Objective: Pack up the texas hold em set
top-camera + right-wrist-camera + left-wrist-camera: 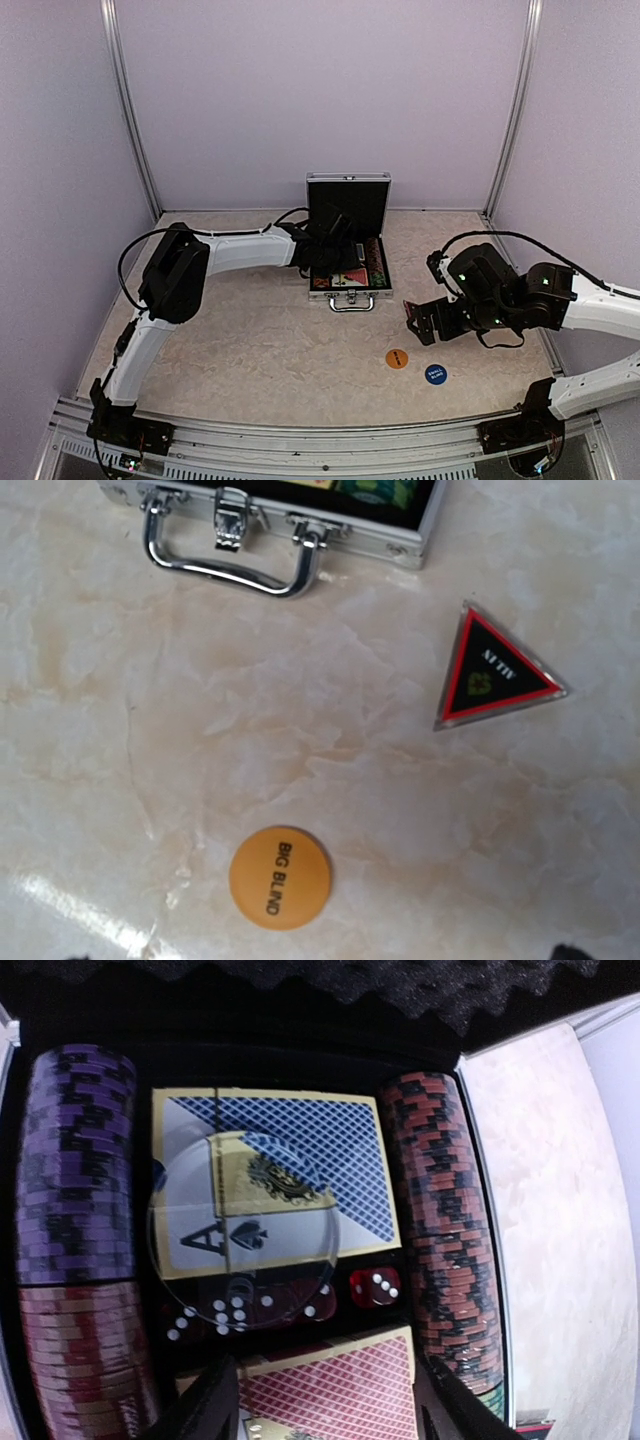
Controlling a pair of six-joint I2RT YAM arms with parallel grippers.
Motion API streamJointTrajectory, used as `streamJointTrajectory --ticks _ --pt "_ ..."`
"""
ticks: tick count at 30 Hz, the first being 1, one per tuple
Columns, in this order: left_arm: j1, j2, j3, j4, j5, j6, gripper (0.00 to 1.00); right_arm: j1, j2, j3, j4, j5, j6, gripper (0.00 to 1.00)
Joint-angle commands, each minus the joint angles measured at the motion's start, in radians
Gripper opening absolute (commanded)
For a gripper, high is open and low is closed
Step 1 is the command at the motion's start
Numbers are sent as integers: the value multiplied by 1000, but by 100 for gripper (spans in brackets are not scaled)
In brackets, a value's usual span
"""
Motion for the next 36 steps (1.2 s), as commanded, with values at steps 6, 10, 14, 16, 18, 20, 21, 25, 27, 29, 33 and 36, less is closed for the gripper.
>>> streamJointTrajectory --ticks 6,10,14,16,18,20,21,25,27,29,33,36 --pt "-11 14 38 61 87 9 43 -10 -26 10 -15 4 10 100" --pt "-7 57 80 67 122 6 38 -10 -29 9 -16 4 12 100" --pt "8 86 84 104 177 -14 38 -10 -34 6 -16 3 15 100" --pt "17 94 82 126 203 -27 38 -11 -35 6 -18 4 16 100" --pt "27 109 87 136 219 -35 37 -9 -36 8 -23 5 17 100" --pt "33 115 87 136 213 -38 37 -9 -37 8 -25 6 16 100" --pt "35 115 87 139 204 -33 37 -9 -38 7 -24 6 16 100" --pt "40 110 87 147 151 -6 37 -9 -36 3 -19 4 17 100" --pt "46 106 88 157 123 7 37 -9 -31 3 -17 3 18 100" --pt "55 106 89 162 113 8 37 -9 -27 3 -16 3 17 100" --pt "74 117 92 168 108 10 37 -9 -26 3 -15 3 17 100" --pt "85 122 92 178 111 12 37 -9 -21 0 -11 3 17 100"
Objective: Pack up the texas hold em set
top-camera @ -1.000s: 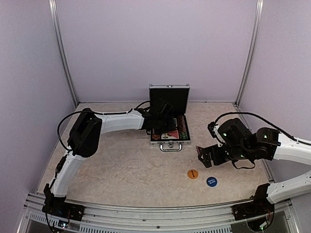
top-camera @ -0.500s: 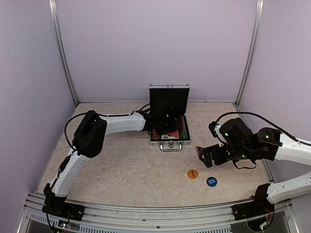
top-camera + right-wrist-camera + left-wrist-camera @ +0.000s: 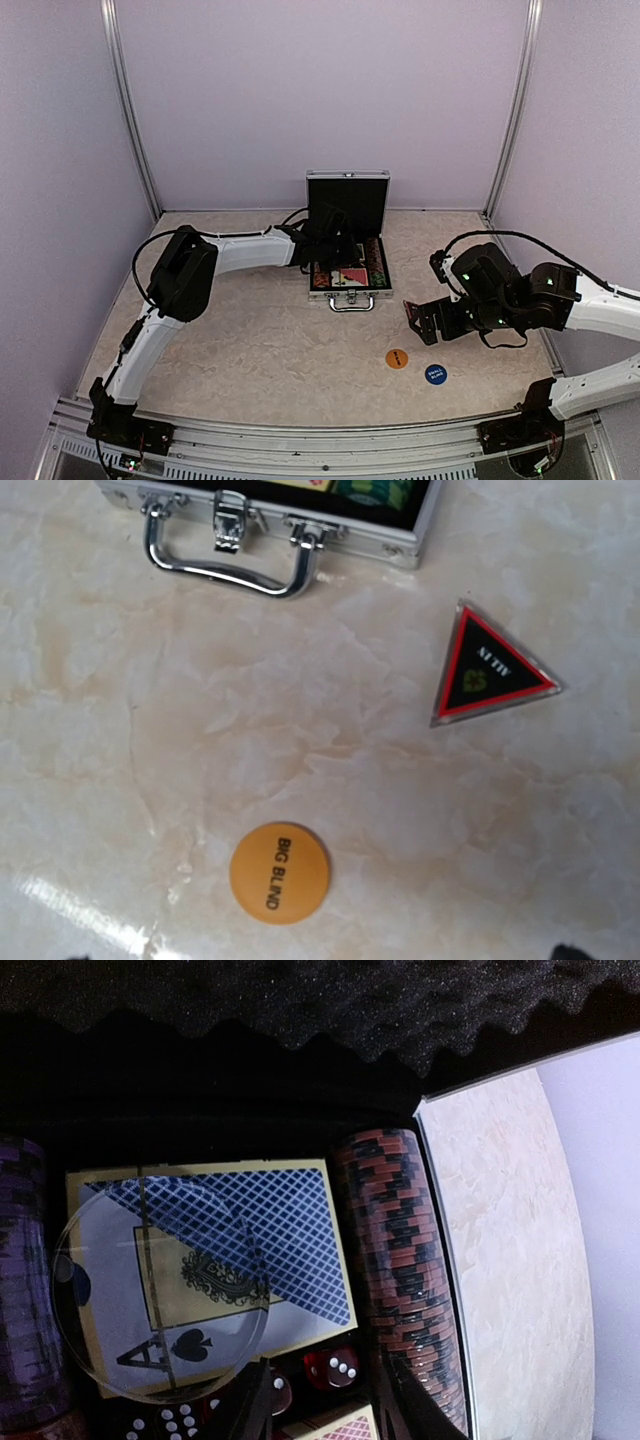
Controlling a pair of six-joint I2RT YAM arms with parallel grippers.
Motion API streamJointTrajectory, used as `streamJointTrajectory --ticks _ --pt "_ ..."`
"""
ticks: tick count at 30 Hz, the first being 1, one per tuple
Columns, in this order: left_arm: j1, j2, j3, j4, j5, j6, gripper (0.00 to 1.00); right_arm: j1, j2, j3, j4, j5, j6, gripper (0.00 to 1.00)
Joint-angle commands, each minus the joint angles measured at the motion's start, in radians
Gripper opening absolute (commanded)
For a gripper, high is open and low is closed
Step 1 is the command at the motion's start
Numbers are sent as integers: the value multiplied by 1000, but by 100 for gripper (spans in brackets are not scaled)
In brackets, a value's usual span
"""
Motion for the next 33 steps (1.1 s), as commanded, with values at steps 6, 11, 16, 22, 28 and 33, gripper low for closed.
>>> streamJointTrajectory --ticks 6,11,16,22,28,33 --pt "40 29 14 77 -13 4 38 -9 42 -2 3 17 32 100" --pt "38 18 6 90 -7 -6 40 -9 109 3 -12 72 86 100" --pt "23 -26 -58 121 20 -13 42 -23 187 15 -15 102 127 100" --pt "5 -72 -125 131 36 -30 46 -92 273 47 4 104 131 100" --pt "-30 -169 -230 140 37 -40 58 -162 362 69 52 86 106 100" --pt "-55 -272 -334 139 24 -42 73 -211 465 96 103 50 70 100"
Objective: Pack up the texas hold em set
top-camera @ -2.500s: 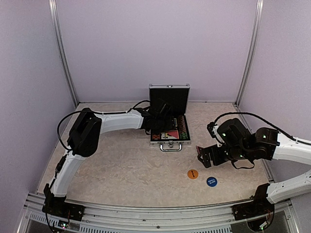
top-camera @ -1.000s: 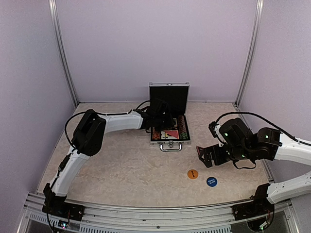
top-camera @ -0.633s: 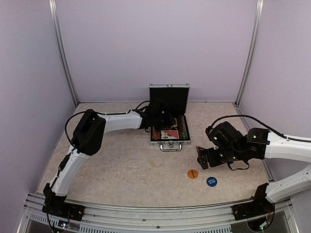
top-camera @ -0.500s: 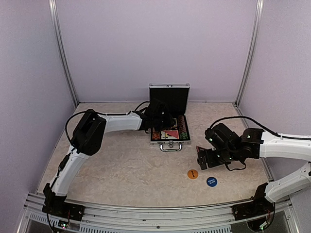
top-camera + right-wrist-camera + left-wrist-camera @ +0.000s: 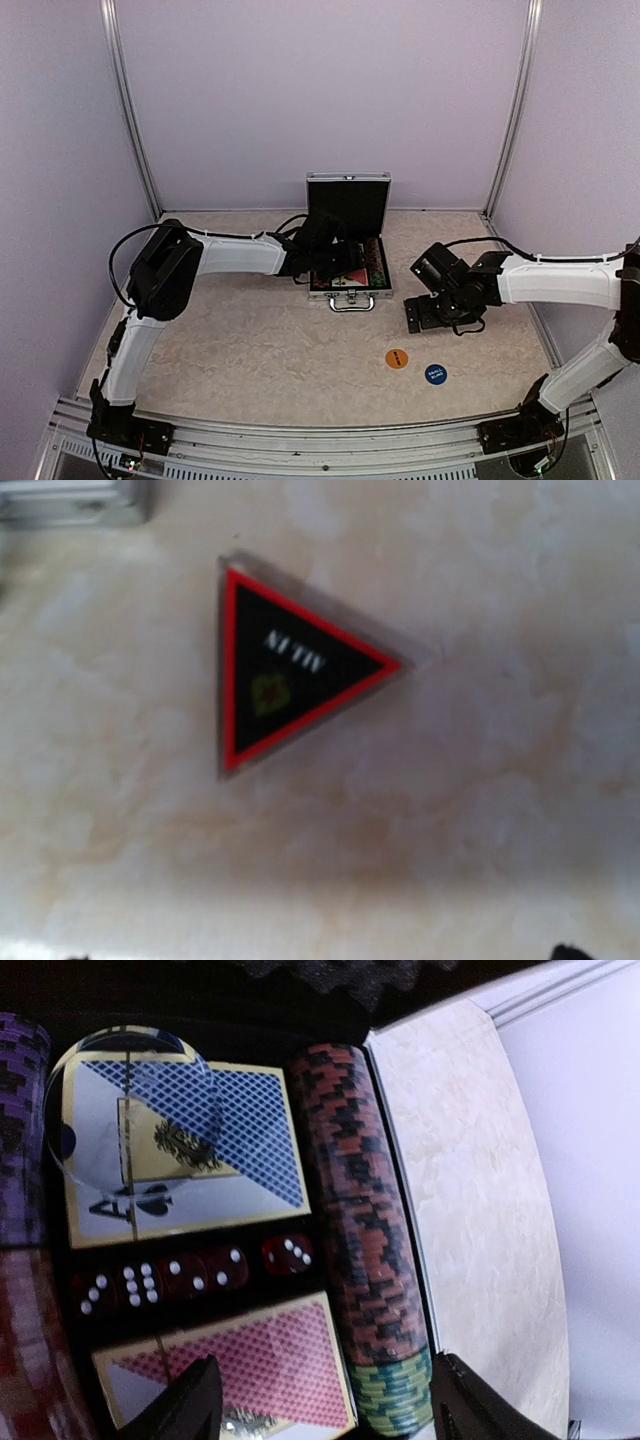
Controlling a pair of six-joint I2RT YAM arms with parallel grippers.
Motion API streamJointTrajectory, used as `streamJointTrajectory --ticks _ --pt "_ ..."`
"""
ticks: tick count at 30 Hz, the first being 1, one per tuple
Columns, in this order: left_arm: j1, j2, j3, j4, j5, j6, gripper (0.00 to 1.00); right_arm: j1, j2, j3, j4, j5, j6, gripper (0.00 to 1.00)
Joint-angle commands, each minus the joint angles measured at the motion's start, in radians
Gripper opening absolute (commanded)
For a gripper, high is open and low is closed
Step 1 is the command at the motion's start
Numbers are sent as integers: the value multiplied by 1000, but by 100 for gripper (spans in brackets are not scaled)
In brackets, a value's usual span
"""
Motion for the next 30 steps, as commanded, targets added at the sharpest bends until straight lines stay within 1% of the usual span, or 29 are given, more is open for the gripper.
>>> streamJointTrajectory --ticks 1,3,5,6,7,12,17,20,24,30 --pt "-25 -132 -85 0 -8 1 75 -40 88 47 63 -27 -39 100" --pt "-32 -183 -129 -2 -13 3 84 -53 127 68 72 -42 -57 100" --pt "-38 -225 -183 5 -23 5 87 -68 162 90 74 -50 -71 100" --pt "-41 -246 -212 15 -29 6 90 -78 178 101 74 -53 -79 100" --pt "-44 -275 -239 21 -29 9 91 -87 191 114 76 -56 -87 100" --pt "-62 -370 -356 30 -30 18 93 -131 239 146 83 -104 -152 100" --pt "-76 -490 -532 93 -29 6 93 -141 275 173 69 -165 -311 100" --pt "-80 -544 -609 103 -62 5 93 -142 296 187 45 -195 -410 100" --pt "-85 -629 -690 107 -81 3 93 -142 307 199 8 -124 -469 100" --pt "-87 -723 -772 88 -116 12 94 -159 341 214 1 -124 -501 100"
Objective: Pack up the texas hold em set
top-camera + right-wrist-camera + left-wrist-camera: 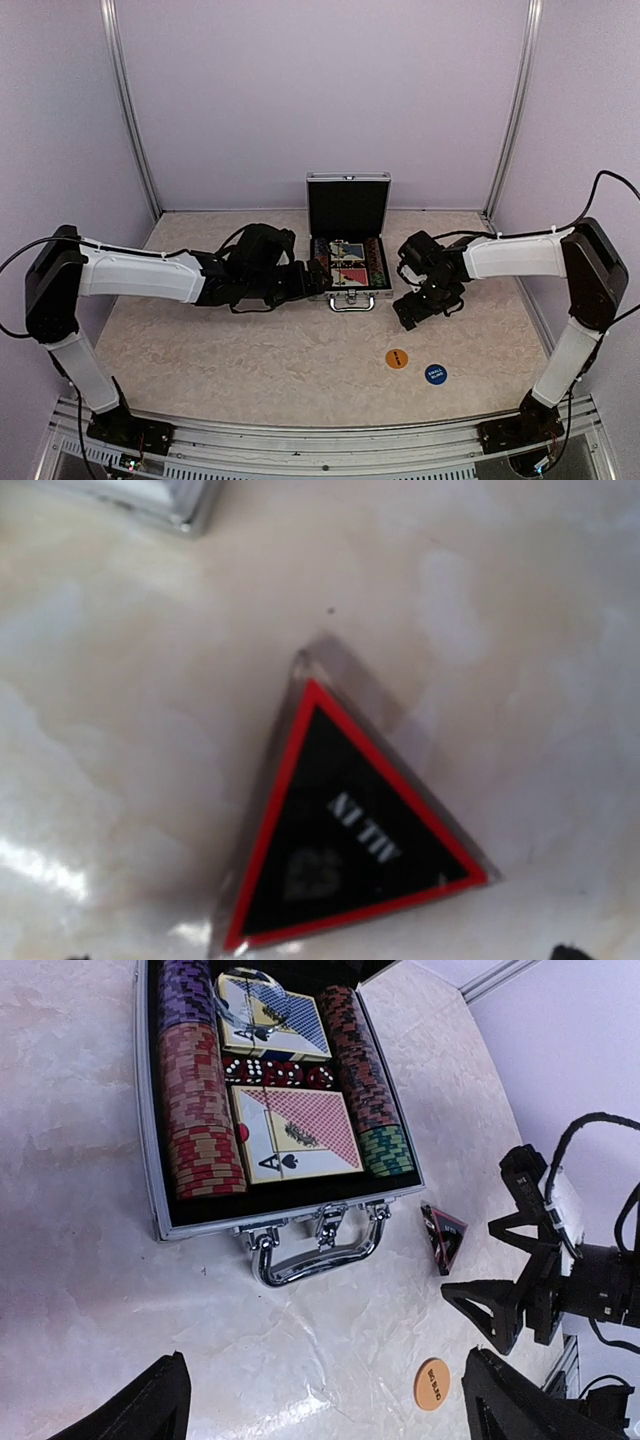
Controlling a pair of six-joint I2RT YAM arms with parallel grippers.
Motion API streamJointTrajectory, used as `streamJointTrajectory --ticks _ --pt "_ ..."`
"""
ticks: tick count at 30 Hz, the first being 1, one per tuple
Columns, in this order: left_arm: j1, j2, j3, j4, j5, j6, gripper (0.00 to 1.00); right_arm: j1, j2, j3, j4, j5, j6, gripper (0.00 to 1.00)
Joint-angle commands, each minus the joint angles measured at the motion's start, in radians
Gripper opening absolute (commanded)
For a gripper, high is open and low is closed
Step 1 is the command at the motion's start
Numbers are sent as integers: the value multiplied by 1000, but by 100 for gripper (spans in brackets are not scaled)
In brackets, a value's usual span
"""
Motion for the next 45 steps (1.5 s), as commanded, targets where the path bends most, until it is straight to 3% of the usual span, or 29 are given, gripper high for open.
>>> streamJointTrajectory --ticks 1,24,45 --pt "-7 -85 -46 12 -47 14 94 -20 47 35 -23 9 -61 100" --pt "-6 -158 -94 2 -46 3 95 -125 136 -11 48 -145 -112 98" --pt "-2 -179 -105 -1 -51 0 95 -141 117 -62 71 -231 -78 71"
